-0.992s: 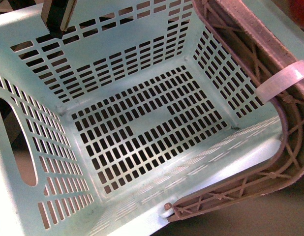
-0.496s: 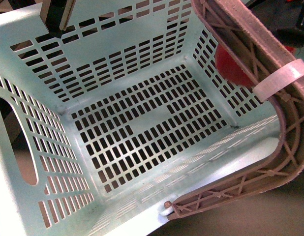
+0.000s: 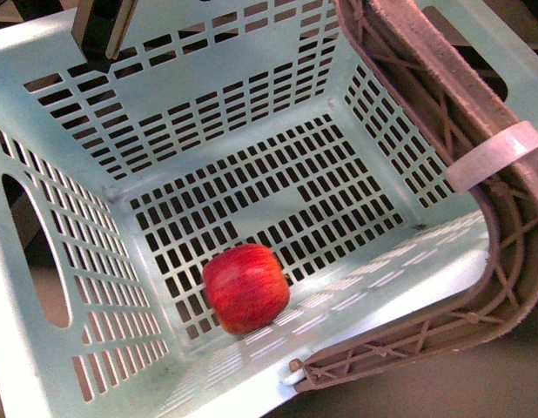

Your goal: Pick apple with right arm and hold basket with left

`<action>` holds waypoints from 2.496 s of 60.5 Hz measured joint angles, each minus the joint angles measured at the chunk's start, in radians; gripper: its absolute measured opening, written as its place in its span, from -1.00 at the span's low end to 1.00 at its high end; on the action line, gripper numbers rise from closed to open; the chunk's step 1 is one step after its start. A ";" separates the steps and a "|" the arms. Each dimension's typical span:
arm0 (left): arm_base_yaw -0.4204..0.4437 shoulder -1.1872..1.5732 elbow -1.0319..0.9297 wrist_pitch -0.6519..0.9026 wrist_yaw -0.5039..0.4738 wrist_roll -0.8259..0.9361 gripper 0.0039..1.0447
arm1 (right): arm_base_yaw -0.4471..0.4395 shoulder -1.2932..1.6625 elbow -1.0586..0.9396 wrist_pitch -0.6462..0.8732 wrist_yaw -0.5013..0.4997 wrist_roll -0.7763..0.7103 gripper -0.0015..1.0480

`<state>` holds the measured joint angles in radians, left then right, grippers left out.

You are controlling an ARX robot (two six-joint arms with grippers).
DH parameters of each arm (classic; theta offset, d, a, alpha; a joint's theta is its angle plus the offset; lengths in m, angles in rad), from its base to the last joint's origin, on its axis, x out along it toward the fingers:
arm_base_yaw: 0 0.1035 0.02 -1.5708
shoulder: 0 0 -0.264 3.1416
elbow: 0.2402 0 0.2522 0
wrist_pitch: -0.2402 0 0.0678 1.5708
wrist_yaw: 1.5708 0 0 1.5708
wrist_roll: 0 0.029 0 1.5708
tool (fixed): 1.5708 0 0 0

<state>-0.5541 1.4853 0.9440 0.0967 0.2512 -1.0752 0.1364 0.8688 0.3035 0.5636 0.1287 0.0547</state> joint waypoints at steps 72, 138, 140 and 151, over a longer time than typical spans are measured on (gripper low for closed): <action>0.000 0.000 0.000 0.000 0.003 -0.006 -0.88 | -0.133 -0.533 -0.286 -0.225 -0.127 -0.050 -0.96; 0.001 0.000 0.000 0.000 0.002 -0.006 -0.88 | -0.133 -0.862 -0.286 -0.562 -0.127 -0.052 -0.63; 0.001 0.000 0.000 0.000 0.002 -0.007 -0.88 | -0.133 -0.862 -0.286 -0.562 -0.127 -0.052 -0.53; 0.000 0.000 0.000 0.000 -0.004 -0.006 -0.88 | -0.133 -0.863 -0.286 -0.562 -0.127 -0.052 0.13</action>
<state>-0.5537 1.4849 0.9440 0.0971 0.2470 -1.0813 0.0032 0.0063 0.0177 0.0013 0.0021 0.0029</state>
